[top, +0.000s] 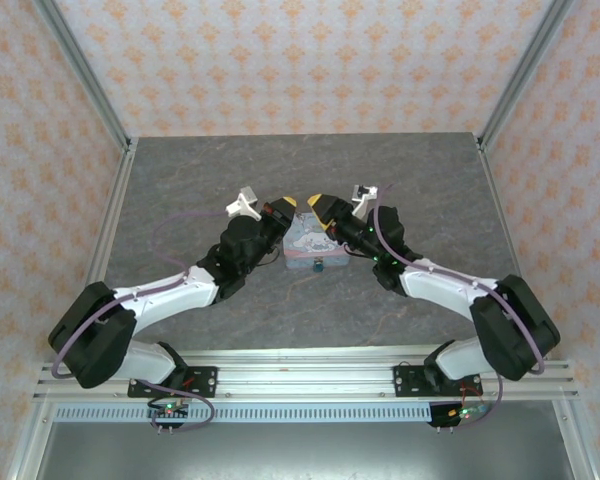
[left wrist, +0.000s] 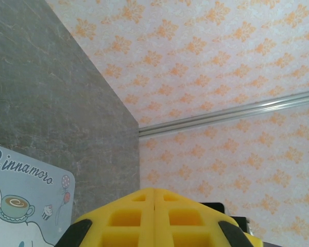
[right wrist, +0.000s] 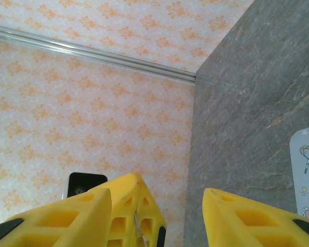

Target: Unlock the padlock with the key

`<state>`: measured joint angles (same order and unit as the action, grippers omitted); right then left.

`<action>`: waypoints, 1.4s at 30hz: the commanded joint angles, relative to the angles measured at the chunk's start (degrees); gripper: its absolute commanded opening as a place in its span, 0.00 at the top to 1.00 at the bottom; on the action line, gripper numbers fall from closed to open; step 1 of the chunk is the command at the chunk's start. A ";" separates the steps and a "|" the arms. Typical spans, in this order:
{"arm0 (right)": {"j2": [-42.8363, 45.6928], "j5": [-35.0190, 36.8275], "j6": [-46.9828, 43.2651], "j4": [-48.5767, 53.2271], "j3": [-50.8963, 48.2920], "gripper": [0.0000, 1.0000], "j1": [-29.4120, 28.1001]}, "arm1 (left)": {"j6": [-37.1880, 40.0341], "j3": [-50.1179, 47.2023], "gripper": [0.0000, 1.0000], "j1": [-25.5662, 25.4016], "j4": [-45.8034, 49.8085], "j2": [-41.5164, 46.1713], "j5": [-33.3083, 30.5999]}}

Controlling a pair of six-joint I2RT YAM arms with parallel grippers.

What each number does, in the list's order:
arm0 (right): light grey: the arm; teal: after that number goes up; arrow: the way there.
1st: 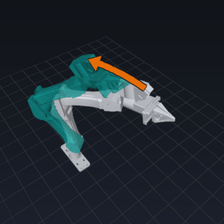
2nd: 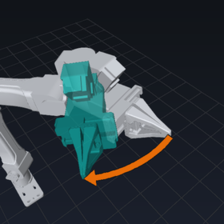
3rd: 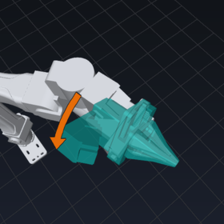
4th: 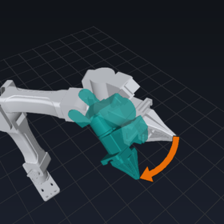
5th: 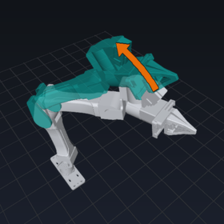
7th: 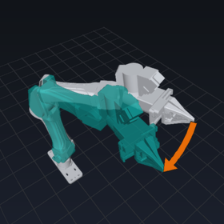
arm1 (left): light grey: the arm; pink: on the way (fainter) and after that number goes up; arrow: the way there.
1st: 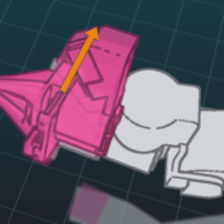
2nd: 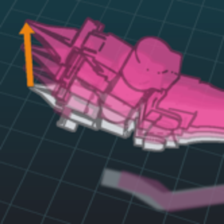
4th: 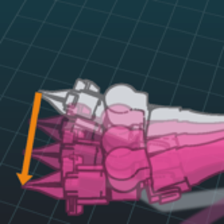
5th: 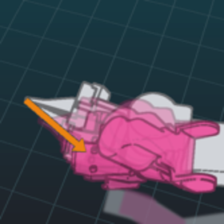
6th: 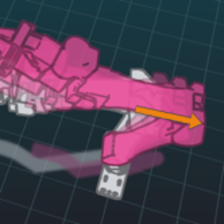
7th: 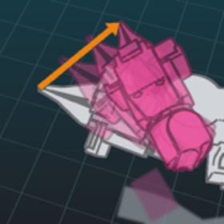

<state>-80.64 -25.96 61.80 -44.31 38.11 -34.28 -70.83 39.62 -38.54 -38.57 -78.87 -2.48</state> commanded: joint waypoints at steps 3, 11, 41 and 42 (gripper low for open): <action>-2.52 -0.32 3.68 -8.94 0.72 0.52 0.44 | -1.86 -0.73 1.00 -0.48 -4.26 -0.98 -2.95; -4.19 -1.29 4.86 -11.05 0.74 0.54 0.44 | -1.86 0.37 1.00 -0.65 -4.66 -2.31 -3.04; -6.92 -2.24 5.64 -12.10 0.22 0.66 -1.99 | -1.90 3.34 1.00 -1.18 -5.11 -5.05 -4.33; -6.94 -2.09 5.56 -12.07 0.23 0.67 -1.97 | -1.86 3.38 1.00 -1.18 -5.03 -5.06 -4.33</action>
<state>-87.48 -27.49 67.53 -53.06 38.13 -35.88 -72.64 41.36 -39.13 -41.91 -83.44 -5.02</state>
